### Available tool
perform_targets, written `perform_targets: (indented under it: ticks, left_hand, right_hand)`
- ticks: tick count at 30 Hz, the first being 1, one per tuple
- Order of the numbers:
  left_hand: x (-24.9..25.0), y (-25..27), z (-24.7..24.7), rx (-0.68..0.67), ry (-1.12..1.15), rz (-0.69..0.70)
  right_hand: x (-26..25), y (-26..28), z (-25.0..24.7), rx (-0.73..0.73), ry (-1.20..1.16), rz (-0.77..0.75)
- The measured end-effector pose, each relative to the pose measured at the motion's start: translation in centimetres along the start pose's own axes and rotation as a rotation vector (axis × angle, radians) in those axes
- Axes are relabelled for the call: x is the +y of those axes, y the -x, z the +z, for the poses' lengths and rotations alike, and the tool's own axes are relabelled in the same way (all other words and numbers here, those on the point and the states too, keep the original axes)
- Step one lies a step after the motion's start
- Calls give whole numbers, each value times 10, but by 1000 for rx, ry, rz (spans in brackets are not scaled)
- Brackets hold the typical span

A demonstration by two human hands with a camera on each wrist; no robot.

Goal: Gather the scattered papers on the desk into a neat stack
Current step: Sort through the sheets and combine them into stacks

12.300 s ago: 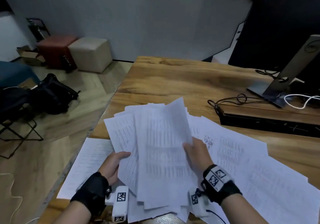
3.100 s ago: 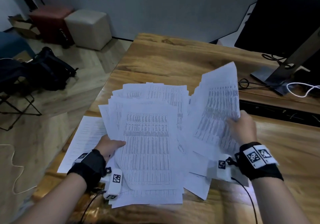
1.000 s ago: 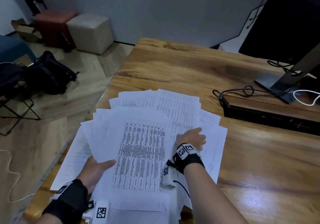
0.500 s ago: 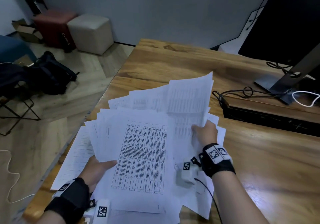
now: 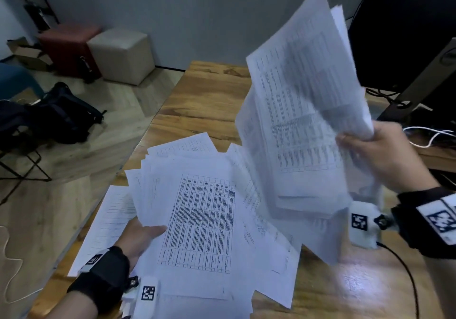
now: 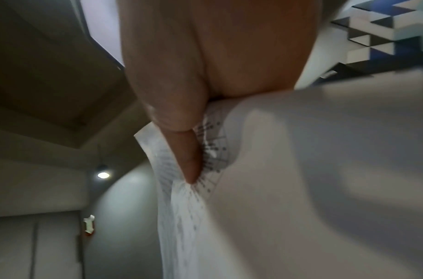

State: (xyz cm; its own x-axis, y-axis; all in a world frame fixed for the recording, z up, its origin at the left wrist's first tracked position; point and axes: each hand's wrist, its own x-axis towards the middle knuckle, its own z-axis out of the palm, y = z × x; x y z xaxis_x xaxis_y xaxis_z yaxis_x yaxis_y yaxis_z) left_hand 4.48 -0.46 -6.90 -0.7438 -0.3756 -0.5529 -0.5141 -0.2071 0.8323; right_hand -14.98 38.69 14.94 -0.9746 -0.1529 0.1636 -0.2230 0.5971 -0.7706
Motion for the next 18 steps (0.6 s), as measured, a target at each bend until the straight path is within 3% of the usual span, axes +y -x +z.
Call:
perform_targets:
  ticks: [3, 9, 15, 18]
  left_hand:
    - [8, 0, 9, 8, 9, -5]
    - [13, -12, 22, 21, 16, -51]
    - [10, -15, 34, -2, 37, -52]
    - [3, -17, 39, 8, 53, -52]
  right_hand:
    - [-18, 2, -23, -9, -44, -56]
    - [-49, 0, -46, -146, -365, -92]
    - [-44, -2, -21, -206, -711, 25]
    - [-15, 0, 10, -239, -719, 187]
